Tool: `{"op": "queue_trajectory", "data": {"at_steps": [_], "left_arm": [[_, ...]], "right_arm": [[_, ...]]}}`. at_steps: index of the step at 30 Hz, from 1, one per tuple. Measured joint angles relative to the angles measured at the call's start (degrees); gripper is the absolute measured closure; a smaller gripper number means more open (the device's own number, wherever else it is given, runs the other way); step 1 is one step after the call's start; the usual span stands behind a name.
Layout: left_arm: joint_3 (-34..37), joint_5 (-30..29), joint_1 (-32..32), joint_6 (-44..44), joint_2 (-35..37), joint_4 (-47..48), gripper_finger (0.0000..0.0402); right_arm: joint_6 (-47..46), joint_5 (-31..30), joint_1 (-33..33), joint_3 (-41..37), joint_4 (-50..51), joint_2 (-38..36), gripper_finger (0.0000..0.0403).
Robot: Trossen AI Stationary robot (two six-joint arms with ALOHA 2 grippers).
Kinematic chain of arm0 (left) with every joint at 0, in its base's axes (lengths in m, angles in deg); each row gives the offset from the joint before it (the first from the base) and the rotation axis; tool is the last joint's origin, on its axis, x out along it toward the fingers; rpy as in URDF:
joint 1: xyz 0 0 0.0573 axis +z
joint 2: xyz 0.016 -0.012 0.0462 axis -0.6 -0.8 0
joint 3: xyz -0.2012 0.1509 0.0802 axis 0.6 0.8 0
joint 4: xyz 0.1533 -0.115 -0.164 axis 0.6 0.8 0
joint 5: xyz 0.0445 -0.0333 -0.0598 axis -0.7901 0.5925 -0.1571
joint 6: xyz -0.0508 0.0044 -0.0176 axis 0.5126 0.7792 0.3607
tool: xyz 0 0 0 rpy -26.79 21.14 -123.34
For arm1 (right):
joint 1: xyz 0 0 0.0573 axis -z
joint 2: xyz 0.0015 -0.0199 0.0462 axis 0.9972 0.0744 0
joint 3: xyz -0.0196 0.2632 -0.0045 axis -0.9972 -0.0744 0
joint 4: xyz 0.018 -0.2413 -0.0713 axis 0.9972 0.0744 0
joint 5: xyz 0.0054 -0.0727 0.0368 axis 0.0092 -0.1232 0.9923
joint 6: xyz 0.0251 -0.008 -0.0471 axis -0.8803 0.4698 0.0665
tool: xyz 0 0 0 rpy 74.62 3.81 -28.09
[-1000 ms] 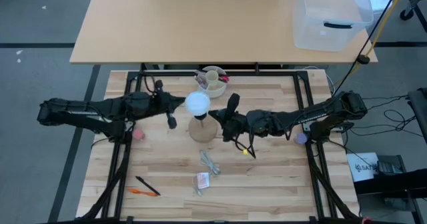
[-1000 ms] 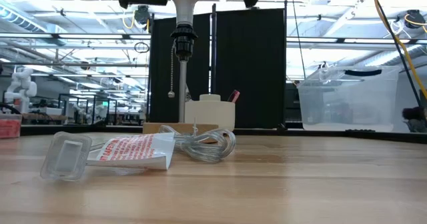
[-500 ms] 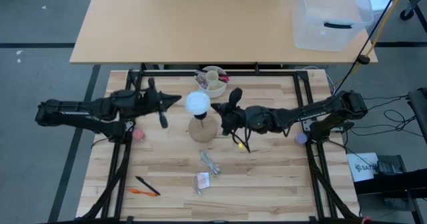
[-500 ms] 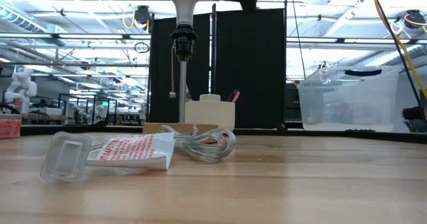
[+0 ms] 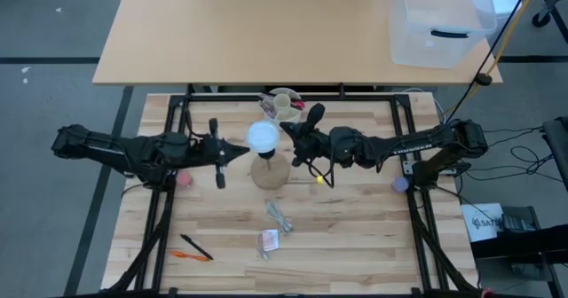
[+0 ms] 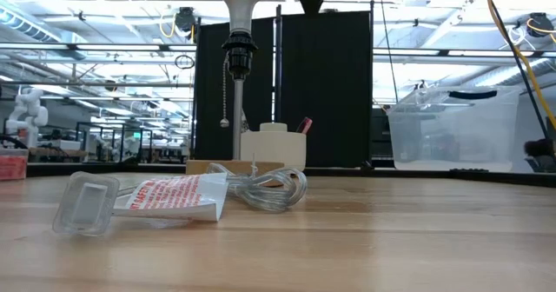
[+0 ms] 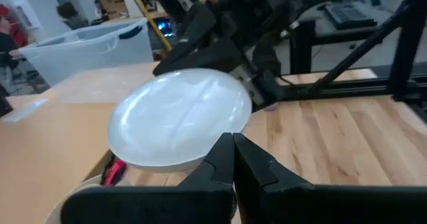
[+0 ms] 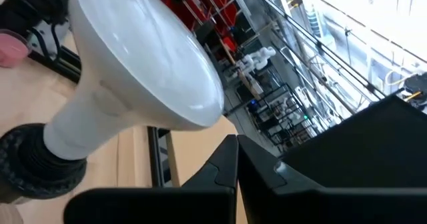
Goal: Screw lightbulb
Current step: Insert the lightbulb into the wooden lamp
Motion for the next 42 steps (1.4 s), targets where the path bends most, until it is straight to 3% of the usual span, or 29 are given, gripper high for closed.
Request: {"op": "queue_trajectory", "data": {"at_steps": [15, 30, 42], "left_arm": [[0.0, -5.9, 1.5, -0.4, -0.2, 2.1, 0.0401], [0.0, -5.8, 7.7, -0.4, -0.3, -1.7, 0.0401], [0.0, -5.3, 2.9, -4.9, 0.5, -7.1, 0.0401]], "right_arm": [[0.1, -1.2, -5.3, 0.0, 0.5, -0.2, 0.0403], [-4.5, 5.3, -9.0, 0.0, 4.0, 0.0, 0.0403], [-7.6, 3.9, -5.3, 0.0, 9.4, 0.0, 0.0403]]}}
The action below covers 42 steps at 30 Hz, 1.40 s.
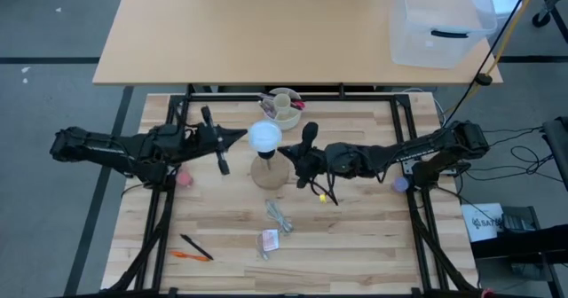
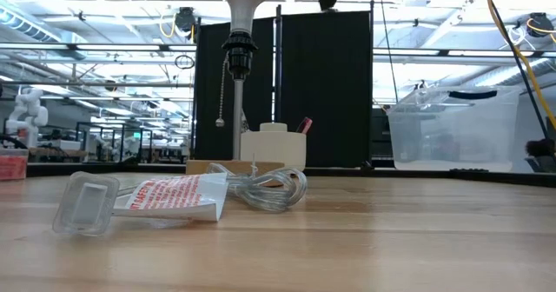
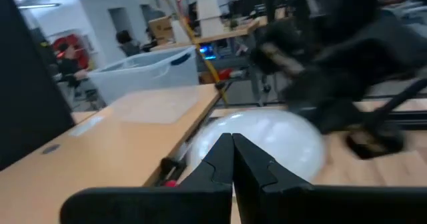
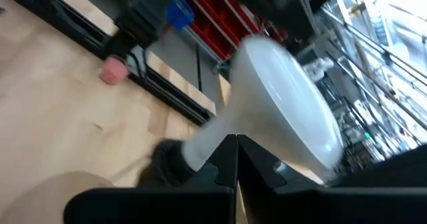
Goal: Screw lightbulb
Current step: Insert the lightbulb into the wooden lamp
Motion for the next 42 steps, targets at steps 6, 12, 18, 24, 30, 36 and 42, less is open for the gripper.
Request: {"op": "queue_trajectory", "data": {"at_steps": [6, 12, 18, 24, 30, 36, 42], "left_arm": [[0.0, 0.1, -4.4, 0.0, 0.0, 0.5, 0.0401], [0.0, 0.3, -5.7, 0.7, -1.8, 0.8, 0.0401], [0.0, 0.3, -4.7, 2.3, -3.7, 1.6, 0.0401], [0.0, -0.5, -3.0, 3.0, -3.6, 2.1, 0.0401], [-0.1, -1.0, -1.3, 4.0, -3.4, 5.3, 0.0401], [-0.1, -6.5, 0.8, 5.1, -3.4, 7.3, 0.0401], [0.0, -7.6, 3.4, 6.1, -3.5, 7.5, 0.0401]], "right_arm": [[0.1, -2.8, 3.3, 0.0, 0.0, 0.0, 0.0403], [1.9, -2.9, 5.9, 0.0, -3.2, 0.0, 0.0403], [5.7, -2.9, 6.4, 0.0, -6.4, -0.1, 0.0403], [6.4, -3.8, 4.5, 0.0, -5.3, -0.1, 0.0403], [6.9, -4.9, 1.9, -0.1, -5.0, -0.2, 0.0403], [6.3, -1.2, -0.7, -0.1, -5.1, -0.2, 0.0403], [4.7, -1.4, -3.2, 0.0, -3.8, -0.1, 0.0403]]}}
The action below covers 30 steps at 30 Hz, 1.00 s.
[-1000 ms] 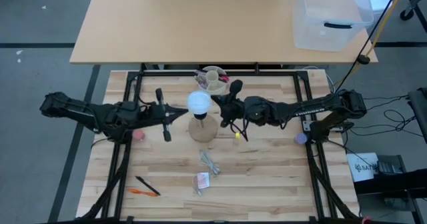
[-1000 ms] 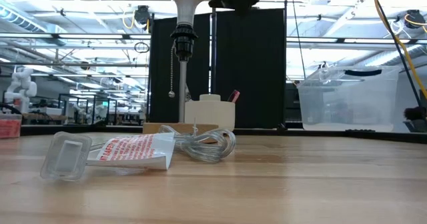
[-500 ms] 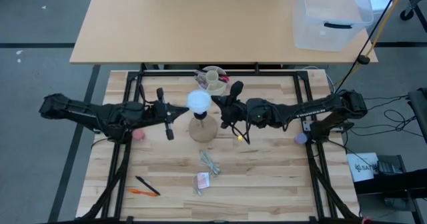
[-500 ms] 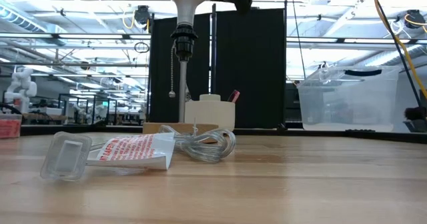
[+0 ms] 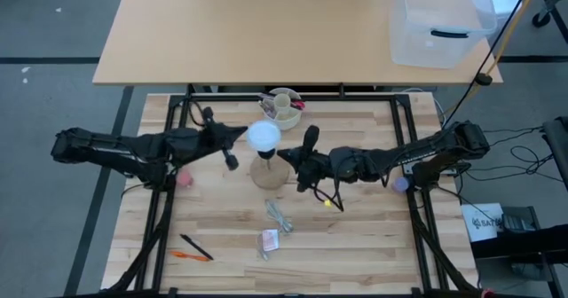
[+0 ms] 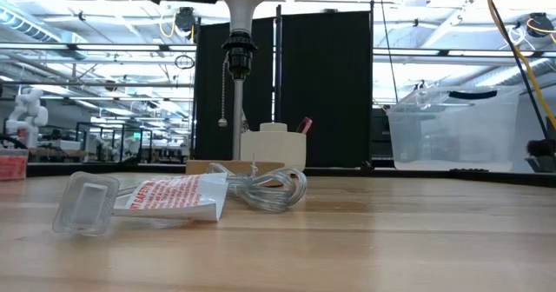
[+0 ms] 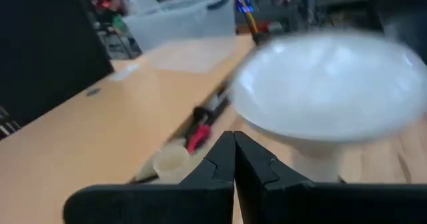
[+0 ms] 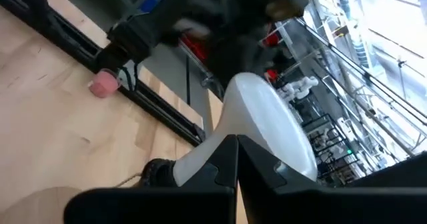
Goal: Screw lightbulb
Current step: Insert the lightbulb into the wooden lamp
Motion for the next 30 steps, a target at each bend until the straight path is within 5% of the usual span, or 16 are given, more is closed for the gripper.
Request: {"op": "queue_trajectory", "data": {"at_steps": [6, 14, 30], "left_arm": [[0.1, 0.7, 0.0, -1.6, 2.2, -1.8, 0.0401], [0.0, 9.6, -3.1, -3.0, 4.5, -4.2, 0.0401], [0.0, 9.9, -7.8, -4.4, 1.8, -3.9, 0.0401]], "right_arm": [[-3.3, -0.8, 0.4, 0.0, 3.9, 0.0, 0.0403], [-3.8, -2.9, 5.0, 0.0, 3.0, 0.0, 0.0403], [-1.0, -1.8, 8.9, 0.0, -3.1, 0.0, 0.0403]]}}
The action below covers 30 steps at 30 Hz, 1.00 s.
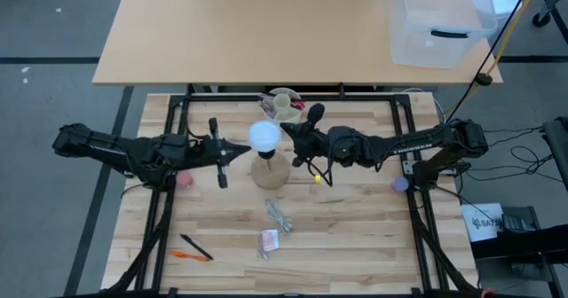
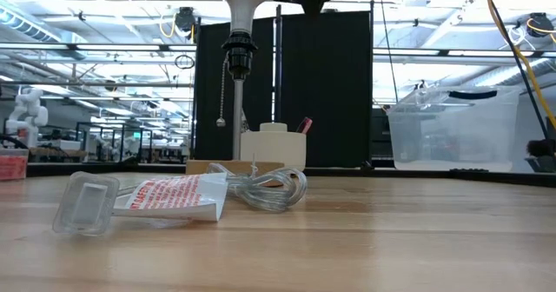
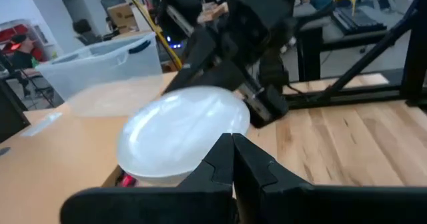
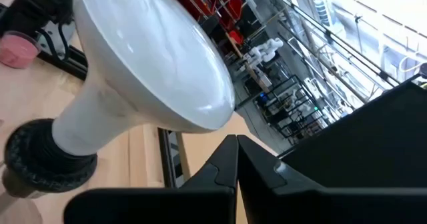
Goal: Screw lightbulb
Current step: Insert the lightbulb into the wooden lamp
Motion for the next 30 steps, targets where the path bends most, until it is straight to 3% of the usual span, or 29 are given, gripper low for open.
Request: {"op": "queue_trajectory", "data": {"at_steps": [10, 19, 30], "left_arm": [[0.0, -3.8, 1.0, 0.3, -0.6, 1.7, 0.0401], [-0.1, -15.6, 1.4, 0.2, -0.6, 4.1, 0.0401], [0.0, -13.5, 2.3, -3.1, 1.1, 2.6, 0.0401]], "right_arm": [[0.2, -1.1, -2.6, 0.0, 0.5, 0.0, 0.0403], [-1.2, 0.4, -5.7, 0.0, 1.8, -0.1, 0.0403], [-4.0, -1.0, -7.6, 0.0, 6.6, 0.0, 0.0403]]}}
